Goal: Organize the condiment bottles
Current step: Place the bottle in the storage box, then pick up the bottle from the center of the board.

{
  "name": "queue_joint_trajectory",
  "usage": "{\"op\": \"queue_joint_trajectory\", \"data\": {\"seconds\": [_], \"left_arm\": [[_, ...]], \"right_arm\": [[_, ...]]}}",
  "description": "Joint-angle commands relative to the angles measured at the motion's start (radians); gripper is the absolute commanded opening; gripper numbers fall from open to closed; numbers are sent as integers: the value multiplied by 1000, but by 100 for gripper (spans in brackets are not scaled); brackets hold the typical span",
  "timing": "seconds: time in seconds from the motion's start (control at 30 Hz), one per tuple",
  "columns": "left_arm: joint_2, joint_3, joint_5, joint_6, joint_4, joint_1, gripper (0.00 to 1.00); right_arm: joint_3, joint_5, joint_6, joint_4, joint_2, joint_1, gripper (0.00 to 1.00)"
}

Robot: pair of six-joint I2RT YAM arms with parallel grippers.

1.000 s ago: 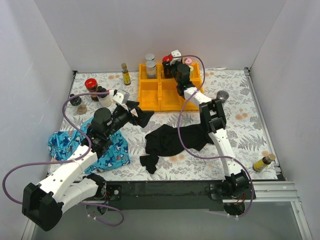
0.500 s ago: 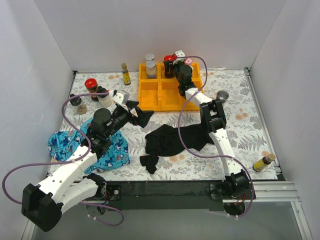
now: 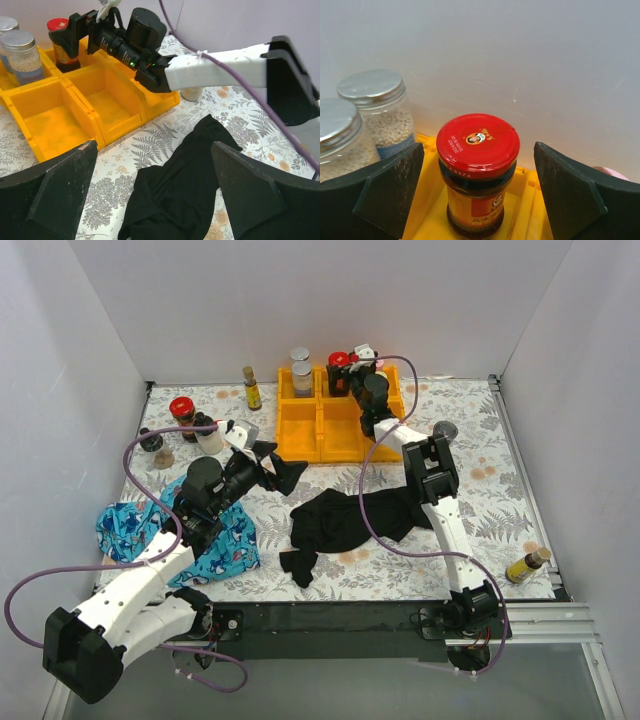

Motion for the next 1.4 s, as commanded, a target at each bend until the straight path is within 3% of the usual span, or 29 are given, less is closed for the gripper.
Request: {"op": "queue_joint_trajectory", "data": {"seconds": [0.0,0.2,0.33,0.43,0.53,0.6,0.67,0.7,0.77,1.0,1.17,1.37], "left_arm": [[-41,8,-21,22,-6,-3,98],[-70,-4,-72,25,-6,-3,98],[-84,-27,-174,19,-2,-3,98],[-55,25,-259,-1,-32,-3,98],[15,169,-333,-90,-201,2,98],[40,218,-327,-107,-307,2,98],[52,264,-353,-112,-369,3,98],[52,277,-372,-113,-385,5,98],[68,324,-422,-112,-432,23,98],[288,593,-404,-139,-600,244,98],[446,741,-465,-182,-634,376,98],[647,907,-432,-219,-678,508,96]], "right_arm": [[-147,22,-20,196,-267,-5,99],[-471,25,-2,170,-549,6,99],[-705,34,59,53,-865,44,99],[-802,7,157,-168,-1054,70,99],[-876,15,233,-386,-1244,103,99],[-968,-66,266,-490,-1336,113,99],[-995,-102,265,-625,-1449,115,99],[-993,-87,260,-790,-1508,115,99],[-1051,-46,256,-883,-1576,115,99],[-1275,-77,291,-966,-1915,115,99],[-1360,-148,378,-966,-2007,113,95],[-1470,-117,377,-939,-2082,113,94]]}}
